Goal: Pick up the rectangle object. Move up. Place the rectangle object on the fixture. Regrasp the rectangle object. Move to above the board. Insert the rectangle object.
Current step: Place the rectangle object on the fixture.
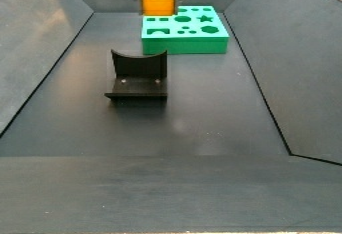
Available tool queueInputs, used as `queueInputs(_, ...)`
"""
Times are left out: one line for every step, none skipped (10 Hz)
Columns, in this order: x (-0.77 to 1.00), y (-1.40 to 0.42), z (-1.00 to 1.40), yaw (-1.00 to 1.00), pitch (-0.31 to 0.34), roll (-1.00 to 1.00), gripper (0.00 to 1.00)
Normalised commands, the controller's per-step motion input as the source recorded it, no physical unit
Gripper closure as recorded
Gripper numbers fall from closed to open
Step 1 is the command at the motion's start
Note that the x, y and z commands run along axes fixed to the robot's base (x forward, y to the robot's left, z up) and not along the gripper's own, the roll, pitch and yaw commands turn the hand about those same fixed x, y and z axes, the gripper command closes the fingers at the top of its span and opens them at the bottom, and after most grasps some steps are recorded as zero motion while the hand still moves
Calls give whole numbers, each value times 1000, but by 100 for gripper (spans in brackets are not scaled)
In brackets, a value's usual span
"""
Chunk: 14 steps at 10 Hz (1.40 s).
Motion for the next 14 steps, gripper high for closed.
queueInputs(653, 170, 22, -128, 144, -825, 100)
queueInputs(536, 74, 3, -117, 103, -566, 100)
queueInputs(472, 71, 5, -114, 88, -444, 100)
queueInputs(326, 49, 5, -99, 71, -257, 100)
queueInputs(215, 47, -2, -93, 59, -188, 100)
queueInputs(104, 64, -1000, -127, 30, -1000, 100)
queueInputs(94, 67, -1000, -131, 11, -1000, 100)
queueInputs(106, 75, -1000, -133, 21, -1000, 100)
queueInputs(117, 75, -1000, -133, 41, -1000, 100)
queueInputs(125, 83, -1000, -137, 51, -1000, 100)
queueInputs(132, 89, -1000, -147, 47, -980, 100)
queueInputs(142, 96, -1000, -135, 30, -751, 100)
queueInputs(151, 104, -1000, -124, 20, -577, 100)
queueInputs(163, 111, -1000, -108, 16, -351, 100)
